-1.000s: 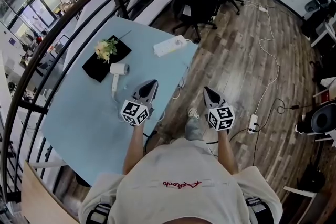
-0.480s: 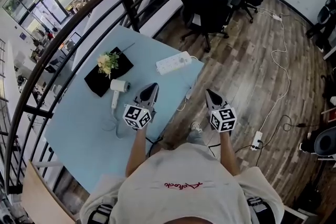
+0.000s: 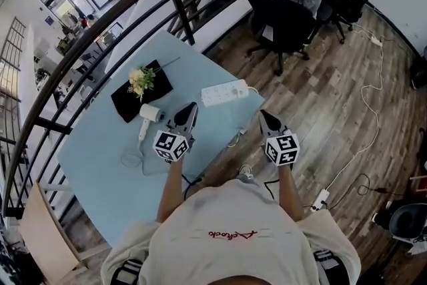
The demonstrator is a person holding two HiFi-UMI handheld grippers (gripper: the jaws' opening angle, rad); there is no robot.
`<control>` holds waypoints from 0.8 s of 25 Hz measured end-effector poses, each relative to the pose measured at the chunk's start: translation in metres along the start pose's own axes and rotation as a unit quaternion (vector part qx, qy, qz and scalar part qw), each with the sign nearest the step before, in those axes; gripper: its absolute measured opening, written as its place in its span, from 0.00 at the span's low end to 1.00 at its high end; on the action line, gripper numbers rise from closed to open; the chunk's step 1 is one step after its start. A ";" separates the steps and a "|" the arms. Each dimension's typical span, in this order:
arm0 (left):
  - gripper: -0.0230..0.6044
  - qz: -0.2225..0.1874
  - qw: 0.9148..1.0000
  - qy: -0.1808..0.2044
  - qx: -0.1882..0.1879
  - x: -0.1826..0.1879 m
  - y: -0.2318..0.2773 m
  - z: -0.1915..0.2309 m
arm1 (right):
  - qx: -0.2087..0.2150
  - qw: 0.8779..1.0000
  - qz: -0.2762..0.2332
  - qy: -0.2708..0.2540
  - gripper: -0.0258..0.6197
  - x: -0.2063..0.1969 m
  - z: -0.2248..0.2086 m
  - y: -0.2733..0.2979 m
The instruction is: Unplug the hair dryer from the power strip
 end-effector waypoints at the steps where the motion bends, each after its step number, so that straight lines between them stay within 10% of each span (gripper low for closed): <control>1: 0.05 0.000 1.000 0.004 0.007 0.001 0.005 0.000 | 0.007 1.000 0.001 -0.001 0.07 0.002 -0.007 0.003; 20: 0.06 0.029 0.998 0.043 0.043 -0.012 0.064 0.020 | 0.047 0.999 0.022 0.009 0.07 0.000 -0.055 0.051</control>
Point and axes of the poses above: the fingertips, and each gripper's own axes: y forward along the fingers, z to its left, x out of its top, the point moved 6 cm from there along -y, backward along the fingers, and after that the axes turned 12 degrees about x, right-handed, at the moved point
